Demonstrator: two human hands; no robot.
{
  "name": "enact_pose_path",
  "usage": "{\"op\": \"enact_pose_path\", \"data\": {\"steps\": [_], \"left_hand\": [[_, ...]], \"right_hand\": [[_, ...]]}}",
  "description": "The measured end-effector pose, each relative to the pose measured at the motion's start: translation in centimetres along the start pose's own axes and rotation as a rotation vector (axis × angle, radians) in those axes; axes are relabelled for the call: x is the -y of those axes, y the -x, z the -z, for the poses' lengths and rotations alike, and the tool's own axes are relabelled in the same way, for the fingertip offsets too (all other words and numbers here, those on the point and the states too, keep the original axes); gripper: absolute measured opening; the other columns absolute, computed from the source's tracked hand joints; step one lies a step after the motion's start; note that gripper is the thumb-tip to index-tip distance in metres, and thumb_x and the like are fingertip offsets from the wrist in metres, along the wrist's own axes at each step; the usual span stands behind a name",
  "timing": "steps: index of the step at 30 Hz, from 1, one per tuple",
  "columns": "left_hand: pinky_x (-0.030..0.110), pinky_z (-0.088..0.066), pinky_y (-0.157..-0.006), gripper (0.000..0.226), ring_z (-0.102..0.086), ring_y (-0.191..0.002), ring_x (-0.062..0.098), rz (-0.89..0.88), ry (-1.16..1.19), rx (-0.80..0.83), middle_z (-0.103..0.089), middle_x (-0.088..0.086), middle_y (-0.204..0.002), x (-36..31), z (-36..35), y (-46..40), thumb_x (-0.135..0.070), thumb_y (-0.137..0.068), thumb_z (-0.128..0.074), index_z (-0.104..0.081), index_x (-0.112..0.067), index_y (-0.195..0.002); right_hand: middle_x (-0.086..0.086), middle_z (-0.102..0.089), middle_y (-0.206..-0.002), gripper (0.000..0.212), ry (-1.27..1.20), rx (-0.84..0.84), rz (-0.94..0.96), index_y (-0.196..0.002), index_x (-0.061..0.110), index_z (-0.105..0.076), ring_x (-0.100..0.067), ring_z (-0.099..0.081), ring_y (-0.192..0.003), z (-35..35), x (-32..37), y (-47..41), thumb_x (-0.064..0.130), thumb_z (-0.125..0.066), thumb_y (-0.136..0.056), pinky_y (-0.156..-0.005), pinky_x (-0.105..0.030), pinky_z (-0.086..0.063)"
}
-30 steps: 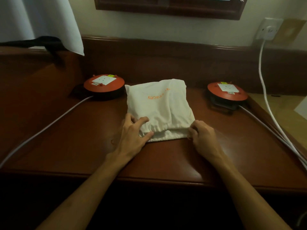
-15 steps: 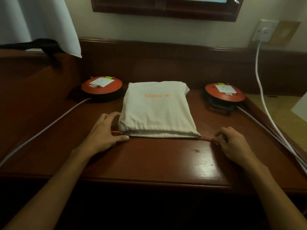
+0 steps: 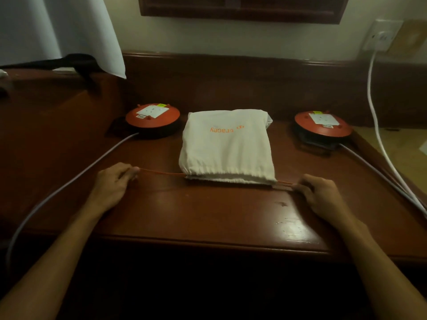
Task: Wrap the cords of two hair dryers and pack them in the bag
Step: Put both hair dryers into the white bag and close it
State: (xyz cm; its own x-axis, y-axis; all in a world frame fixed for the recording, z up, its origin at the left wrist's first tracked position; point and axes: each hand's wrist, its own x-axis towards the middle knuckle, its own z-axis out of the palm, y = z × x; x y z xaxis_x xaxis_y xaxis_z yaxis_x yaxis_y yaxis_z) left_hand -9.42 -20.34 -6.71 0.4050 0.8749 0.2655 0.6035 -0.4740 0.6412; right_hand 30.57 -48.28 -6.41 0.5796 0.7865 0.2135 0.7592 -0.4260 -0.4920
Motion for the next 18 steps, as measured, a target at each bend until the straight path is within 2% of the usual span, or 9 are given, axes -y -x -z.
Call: {"op": "enact_pose_path", "data": {"steps": [3, 5, 6, 8, 10, 12, 14, 15, 18], "left_hand": [[0.048, -0.044, -0.085, 0.033, -0.057, -0.102, 0.038, 0.09, -0.216, -0.198, -0.063, 0.017, -0.105, 1.0, 0.8, 0.2, -0.03, -0.103, -0.056, -0.071, -0.003, -0.092], [0.052, -0.044, -0.092, 0.035, -0.05, -0.115, 0.04, 0.148, -0.338, -0.196, -0.06, 0.021, -0.121, 0.7, 1.0, 0.2, -0.034, -0.102, -0.058, -0.072, -0.002, -0.108], [0.053, -0.044, -0.096, 0.034, -0.047, -0.122, 0.04, 0.177, -0.372, -0.162, -0.058, 0.02, -0.129, 0.3, 0.9, 0.2, -0.035, -0.1, -0.062, -0.07, -0.006, -0.115], [0.052, -0.041, -0.103, 0.035, -0.041, -0.132, 0.038, 0.171, -0.404, -0.116, -0.053, 0.017, -0.139, -1.2, 0.5, 0.3, -0.034, -0.095, -0.069, -0.065, -0.017, -0.126], [0.049, -0.039, -0.107, 0.039, -0.041, -0.133, 0.034, 0.058, -0.359, -0.098, -0.054, 0.013, -0.14, -3.4, -0.6, 0.4, -0.035, -0.095, -0.069, -0.062, -0.021, -0.13], [0.046, -0.04, -0.106, 0.041, -0.045, -0.132, 0.029, -0.068, -0.263, 0.004, -0.056, 0.008, -0.138, -6.5, -2.3, 0.8, -0.044, -0.096, -0.064, -0.06, -0.024, -0.132], [0.044, -0.042, -0.106, 0.054, -0.045, -0.133, 0.024, -0.074, -0.198, 0.205, -0.054, 0.002, -0.141, -9.6, -4.5, 1.2, -0.057, -0.094, -0.06, -0.052, -0.028, -0.139], [0.044, -0.043, -0.106, 0.061, -0.044, -0.134, 0.022, -0.061, -0.225, 0.286, -0.051, 0.001, -0.142, -10.8, -5.6, 1.3, -0.061, -0.093, -0.06, -0.048, -0.029, -0.143], [0.044, -0.047, -0.102, 0.064, -0.047, -0.129, 0.027, -0.089, -0.345, 0.308, -0.052, 0.007, -0.14, -12.1, -8.2, 1.0, -0.054, -0.095, -0.062, -0.045, -0.018, -0.145]], "right_hand": [[-0.01, -0.064, -0.072, 0.024, 0.015, -0.053, -0.067, -0.076, 0.007, -0.063, -0.025, -0.056, -0.065, 1.0, -1.4, 0.1, 0.018, -0.067, -0.097, -0.059, -0.035, -0.043], [-0.01, -0.061, -0.077, 0.028, 0.026, -0.06, -0.123, -0.071, 0.013, -0.056, -0.023, -0.05, -0.068, 1.3, -1.7, 0.0, 0.019, -0.068, -0.096, -0.06, -0.032, -0.036], [-0.01, -0.06, -0.084, 0.025, 0.064, -0.047, -0.135, -0.074, 0.015, -0.055, -0.024, -0.049, -0.075, 1.3, -1.5, -0.1, 0.02, -0.069, -0.095, -0.066, -0.034, -0.037], [-0.009, -0.059, -0.105, 0.014, 0.156, -0.03, -0.125, -0.096, 0.013, -0.064, -0.028, -0.05, -0.1, 1.3, -0.2, -0.3, 0.024, -0.072, -0.093, -0.087, -0.043, -0.042], [-0.008, -0.059, -0.124, 0.035, 0.132, -0.061, -0.06, -0.122, 0.013, -0.064, -0.03, -0.049, -0.119, 0.8, 1.8, -0.5, 0.027, -0.073, -0.091, -0.101, -0.047, -0.039], [-0.007, -0.058, -0.133, 0.048, 0.012, -0.039, 0.0, -0.134, 0.015, -0.057, -0.027, -0.049, -0.126, -0.2, 4.4, -0.6, 0.034, -0.071, -0.092, -0.106, -0.046, -0.041], [-0.005, -0.055, -0.135, 0.055, -0.018, 0.089, -0.016, -0.139, 0.019, -0.049, -0.024, -0.05, -0.124, -1.7, 6.6, -1.0, 0.042, -0.068, -0.094, -0.105, -0.046, -0.046], [-0.005, -0.055, -0.132, 0.051, 0.032, 0.127, -0.024, -0.136, 0.018, -0.048, -0.024, -0.052, -0.119, -2.6, 7.3, -1.1, 0.042, -0.065, -0.095, -0.101, -0.045, -0.049], [-0.012, -0.062, -0.116, 0.017, 0.145, 0.031, -0.023, -0.114, 0.009, -0.054, -0.031, -0.058, -0.098, -4.7, 8.0, -1.3, 0.021, -0.052, -0.102, -0.081, -0.043, -0.05]]}}
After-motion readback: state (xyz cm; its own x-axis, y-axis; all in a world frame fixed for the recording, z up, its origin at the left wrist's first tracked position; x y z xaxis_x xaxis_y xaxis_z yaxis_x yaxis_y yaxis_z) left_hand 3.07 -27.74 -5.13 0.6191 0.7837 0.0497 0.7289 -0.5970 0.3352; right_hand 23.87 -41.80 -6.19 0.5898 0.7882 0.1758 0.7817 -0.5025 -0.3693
